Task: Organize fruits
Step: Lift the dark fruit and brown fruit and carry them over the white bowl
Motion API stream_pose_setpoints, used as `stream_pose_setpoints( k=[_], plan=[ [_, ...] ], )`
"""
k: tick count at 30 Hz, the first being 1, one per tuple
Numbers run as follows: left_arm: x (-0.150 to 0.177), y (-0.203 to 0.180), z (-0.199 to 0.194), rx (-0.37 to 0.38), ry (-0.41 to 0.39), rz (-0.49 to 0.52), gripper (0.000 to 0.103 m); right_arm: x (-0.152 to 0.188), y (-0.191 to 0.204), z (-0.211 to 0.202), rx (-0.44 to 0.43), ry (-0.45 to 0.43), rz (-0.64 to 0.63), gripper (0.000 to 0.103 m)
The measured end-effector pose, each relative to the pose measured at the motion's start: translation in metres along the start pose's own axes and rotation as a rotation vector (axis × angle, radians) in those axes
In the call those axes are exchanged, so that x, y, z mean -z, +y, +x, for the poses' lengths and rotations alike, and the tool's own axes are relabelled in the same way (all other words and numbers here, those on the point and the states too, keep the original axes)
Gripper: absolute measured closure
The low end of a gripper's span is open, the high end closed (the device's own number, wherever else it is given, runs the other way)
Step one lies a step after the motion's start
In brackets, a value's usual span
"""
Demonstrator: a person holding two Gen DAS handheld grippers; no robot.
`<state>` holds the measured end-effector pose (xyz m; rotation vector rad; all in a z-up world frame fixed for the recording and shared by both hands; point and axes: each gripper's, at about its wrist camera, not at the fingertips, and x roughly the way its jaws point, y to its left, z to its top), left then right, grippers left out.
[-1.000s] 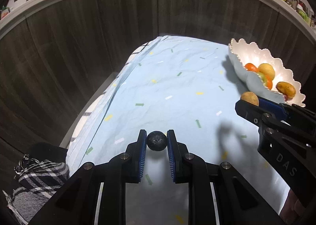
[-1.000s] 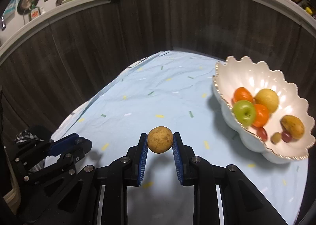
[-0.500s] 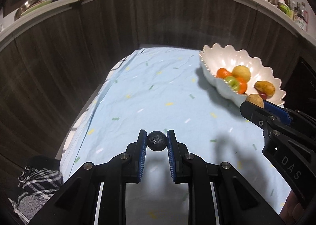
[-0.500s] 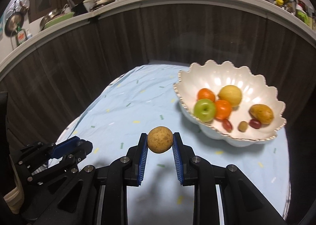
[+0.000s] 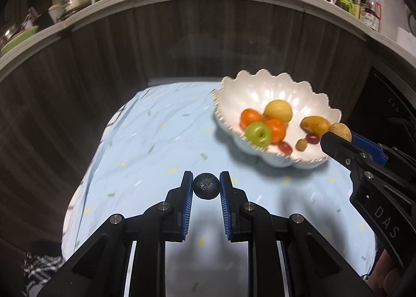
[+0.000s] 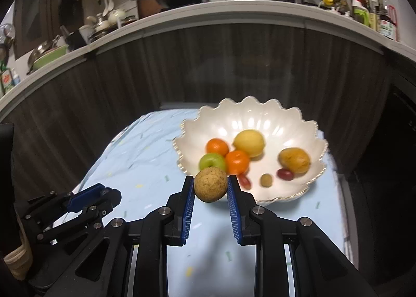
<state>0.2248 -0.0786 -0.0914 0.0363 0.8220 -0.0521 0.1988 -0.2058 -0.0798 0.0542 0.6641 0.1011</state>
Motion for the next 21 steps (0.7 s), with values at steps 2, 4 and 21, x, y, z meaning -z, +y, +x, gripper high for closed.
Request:
stream_pose_setpoints(
  k=[2, 4, 21],
  plan=[
    [-0.008, -0.007, 0.001, 0.014, -0.009, 0.017, 0.082, -0.004, -0.007, -0.001, 0.015, -0.011, 0.009, 0.077],
    [-0.015, -0.013, 0.004, 0.030, -0.011, 0.031, 0.082, -0.009, -0.014, -0.002, 0.030, -0.022, 0.018, 0.077],
    [-0.074, -0.035, 0.028, 0.074, -0.074, 0.089, 0.082, -0.037, -0.047, 0.012, 0.098, -0.070, 0.057, 0.077]
  ],
)
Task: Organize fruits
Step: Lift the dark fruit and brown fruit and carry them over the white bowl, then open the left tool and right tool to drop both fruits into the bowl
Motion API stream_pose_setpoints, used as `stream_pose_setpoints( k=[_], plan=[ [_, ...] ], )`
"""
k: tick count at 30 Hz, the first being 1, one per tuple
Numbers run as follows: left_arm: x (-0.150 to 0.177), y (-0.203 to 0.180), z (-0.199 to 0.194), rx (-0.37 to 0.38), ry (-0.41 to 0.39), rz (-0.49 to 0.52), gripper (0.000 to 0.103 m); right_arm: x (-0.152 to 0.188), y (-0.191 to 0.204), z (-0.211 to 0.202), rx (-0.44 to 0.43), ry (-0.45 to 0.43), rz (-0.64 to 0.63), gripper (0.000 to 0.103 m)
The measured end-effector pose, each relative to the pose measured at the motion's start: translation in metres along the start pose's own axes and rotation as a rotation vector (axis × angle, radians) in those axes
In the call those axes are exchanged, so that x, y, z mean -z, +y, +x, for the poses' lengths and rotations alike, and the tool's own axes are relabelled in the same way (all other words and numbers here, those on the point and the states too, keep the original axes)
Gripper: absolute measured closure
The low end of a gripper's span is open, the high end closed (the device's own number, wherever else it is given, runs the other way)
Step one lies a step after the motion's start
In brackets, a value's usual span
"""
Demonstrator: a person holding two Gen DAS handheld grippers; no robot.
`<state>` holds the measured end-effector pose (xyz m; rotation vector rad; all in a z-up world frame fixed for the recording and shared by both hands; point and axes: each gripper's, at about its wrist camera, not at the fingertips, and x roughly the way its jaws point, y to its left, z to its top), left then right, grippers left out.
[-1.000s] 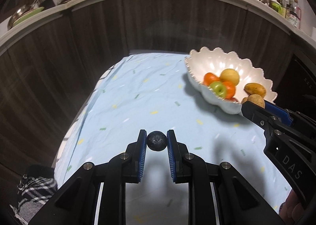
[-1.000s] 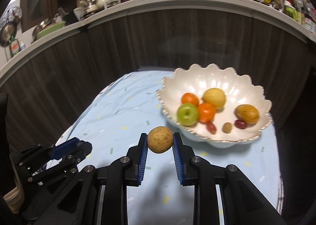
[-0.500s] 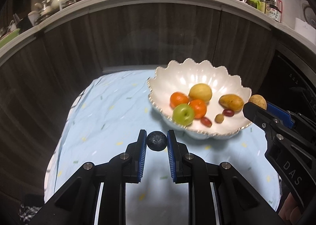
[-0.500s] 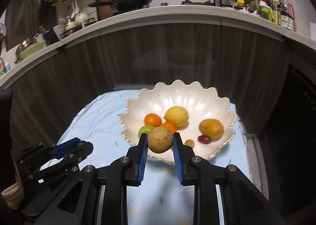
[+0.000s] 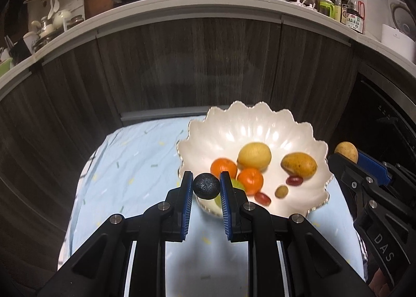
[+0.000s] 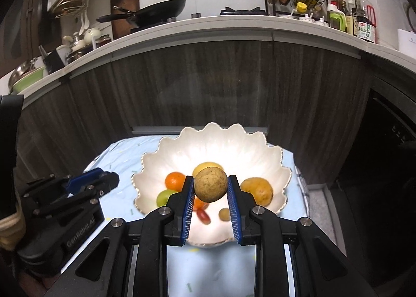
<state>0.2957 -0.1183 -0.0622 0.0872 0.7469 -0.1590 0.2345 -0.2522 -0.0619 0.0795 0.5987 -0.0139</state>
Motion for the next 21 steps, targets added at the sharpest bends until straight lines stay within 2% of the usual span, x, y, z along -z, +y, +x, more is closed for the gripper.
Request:
stream_pose_setpoints(
  k=[14, 21],
  plan=[
    [-0.021, -0.001, 0.054, 0.041, 0.020, 0.064, 0.082, -0.004, -0.016, 0.054, 0.044, 0.074, 0.046, 0.077],
    [-0.020, 0.001, 0.082, 0.053, 0.067, 0.069, 0.082, 0.000, -0.017, 0.082, 0.039, 0.136, 0.059, 0.077]
  ],
)
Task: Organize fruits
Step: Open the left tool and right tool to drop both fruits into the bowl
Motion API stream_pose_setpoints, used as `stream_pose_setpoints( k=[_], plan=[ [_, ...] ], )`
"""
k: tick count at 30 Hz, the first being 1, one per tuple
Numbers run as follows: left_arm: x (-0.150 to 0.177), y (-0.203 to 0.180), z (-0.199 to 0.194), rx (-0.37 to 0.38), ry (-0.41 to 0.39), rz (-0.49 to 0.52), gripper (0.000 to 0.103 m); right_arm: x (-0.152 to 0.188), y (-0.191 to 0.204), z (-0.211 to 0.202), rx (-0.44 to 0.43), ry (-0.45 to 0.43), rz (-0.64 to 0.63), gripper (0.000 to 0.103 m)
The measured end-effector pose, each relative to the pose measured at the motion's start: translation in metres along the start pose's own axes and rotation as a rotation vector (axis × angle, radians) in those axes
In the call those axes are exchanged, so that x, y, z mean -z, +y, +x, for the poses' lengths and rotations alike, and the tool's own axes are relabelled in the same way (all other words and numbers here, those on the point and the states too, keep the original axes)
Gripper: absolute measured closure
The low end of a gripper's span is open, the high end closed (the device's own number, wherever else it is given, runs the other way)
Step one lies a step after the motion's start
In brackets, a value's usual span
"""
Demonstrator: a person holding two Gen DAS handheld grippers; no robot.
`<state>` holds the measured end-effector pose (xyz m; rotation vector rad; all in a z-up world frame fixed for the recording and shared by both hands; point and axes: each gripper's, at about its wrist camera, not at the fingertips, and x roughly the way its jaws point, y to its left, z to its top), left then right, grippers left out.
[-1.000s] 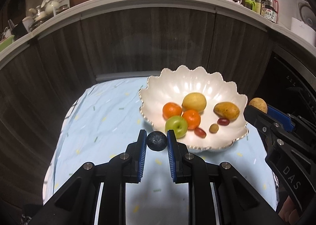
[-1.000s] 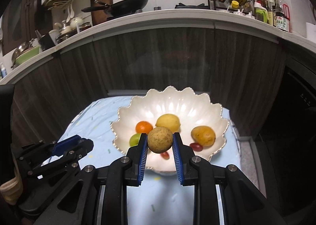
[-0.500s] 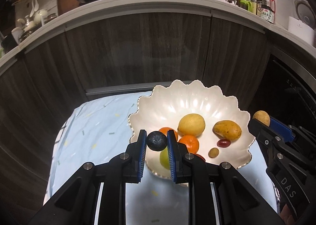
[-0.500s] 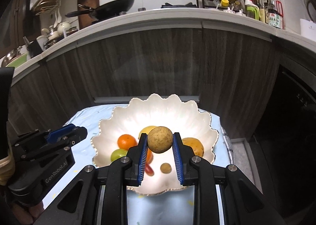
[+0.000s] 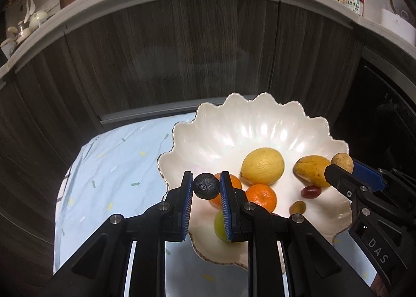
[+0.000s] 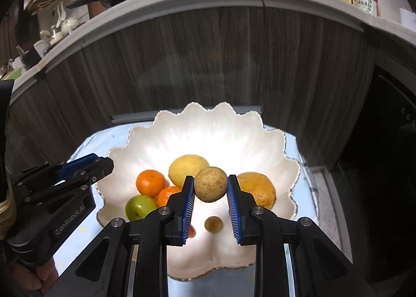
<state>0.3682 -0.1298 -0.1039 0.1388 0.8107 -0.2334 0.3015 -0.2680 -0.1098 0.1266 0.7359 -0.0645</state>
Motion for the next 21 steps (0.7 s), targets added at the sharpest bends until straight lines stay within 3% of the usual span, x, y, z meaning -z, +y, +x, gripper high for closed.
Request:
stream_pose_setpoints(
  k=[6, 9, 12, 21],
  plan=[
    [0.003, 0.002, 0.013, 0.004, 0.026, -0.002, 0.081, 0.002, 0.000, 0.016, -0.008, 0.040, 0.003, 0.077],
    [0.003, 0.003, 0.016, 0.001, 0.035, -0.002, 0.067, 0.003, 0.000, 0.020, -0.015, 0.057, 0.004, 0.076],
    [0.004, 0.003, 0.015, -0.014, 0.031, 0.000, 0.063, 0.003, 0.001, 0.021, -0.005, 0.057, 0.003, 0.075],
    [0.002, 0.008, 0.003, -0.048, 0.012, -0.018, 0.043, 0.002, -0.002, 0.009, 0.048, 0.022, 0.028, 0.047]
  ],
)
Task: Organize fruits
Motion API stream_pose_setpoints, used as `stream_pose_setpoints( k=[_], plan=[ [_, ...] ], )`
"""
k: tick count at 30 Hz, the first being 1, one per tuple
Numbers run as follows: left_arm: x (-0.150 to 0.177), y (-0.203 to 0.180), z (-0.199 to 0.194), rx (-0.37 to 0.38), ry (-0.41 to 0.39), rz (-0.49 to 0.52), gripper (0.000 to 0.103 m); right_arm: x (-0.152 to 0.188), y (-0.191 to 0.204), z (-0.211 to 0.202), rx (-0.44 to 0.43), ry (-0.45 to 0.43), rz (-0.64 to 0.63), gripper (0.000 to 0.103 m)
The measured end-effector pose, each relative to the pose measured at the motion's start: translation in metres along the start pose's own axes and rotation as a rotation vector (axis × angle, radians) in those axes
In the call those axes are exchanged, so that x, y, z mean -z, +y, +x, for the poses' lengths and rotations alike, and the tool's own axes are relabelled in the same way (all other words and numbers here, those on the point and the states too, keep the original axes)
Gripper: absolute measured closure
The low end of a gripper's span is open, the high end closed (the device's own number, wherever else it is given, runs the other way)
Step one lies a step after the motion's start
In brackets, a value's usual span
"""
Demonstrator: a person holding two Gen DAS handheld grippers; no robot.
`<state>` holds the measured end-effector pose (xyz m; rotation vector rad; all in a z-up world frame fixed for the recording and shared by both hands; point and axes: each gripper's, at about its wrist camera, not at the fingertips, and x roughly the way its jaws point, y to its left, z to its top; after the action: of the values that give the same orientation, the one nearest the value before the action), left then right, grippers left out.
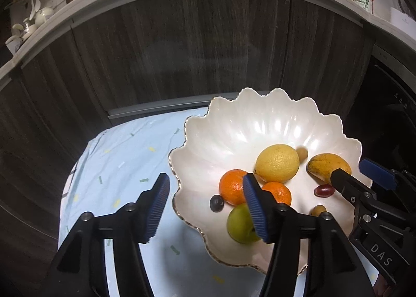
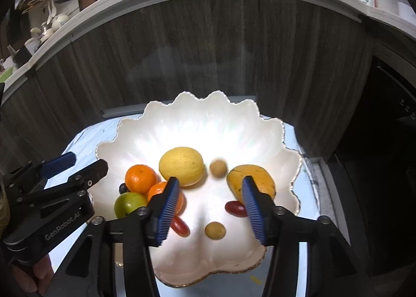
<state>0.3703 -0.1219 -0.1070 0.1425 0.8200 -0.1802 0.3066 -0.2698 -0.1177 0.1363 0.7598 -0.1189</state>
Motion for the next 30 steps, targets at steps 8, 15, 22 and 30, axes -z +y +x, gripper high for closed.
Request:
stream_pose_setpoints(
  k=[8, 15, 22, 30],
  plan=[
    [0.001, 0.004, -0.022, -0.024, -0.019, -0.025, 0.026, -0.001, 0.001, -0.022, 0.032, -0.023, 0.009, 0.036],
    [0.004, 0.007, -0.045, -0.038, -0.024, -0.041, 0.019, 0.005, 0.005, -0.044, 0.060, -0.033, 0.003, 0.035],
    [0.012, 0.008, -0.070, -0.043, -0.031, -0.035, 0.019, 0.014, 0.005, -0.065, 0.071, -0.029, 0.015, 0.035],
    [0.027, 0.012, -0.098, -0.041, -0.026, -0.042, 0.019, 0.025, 0.009, -0.088, 0.085, -0.042, 0.015, 0.035]
  ],
)
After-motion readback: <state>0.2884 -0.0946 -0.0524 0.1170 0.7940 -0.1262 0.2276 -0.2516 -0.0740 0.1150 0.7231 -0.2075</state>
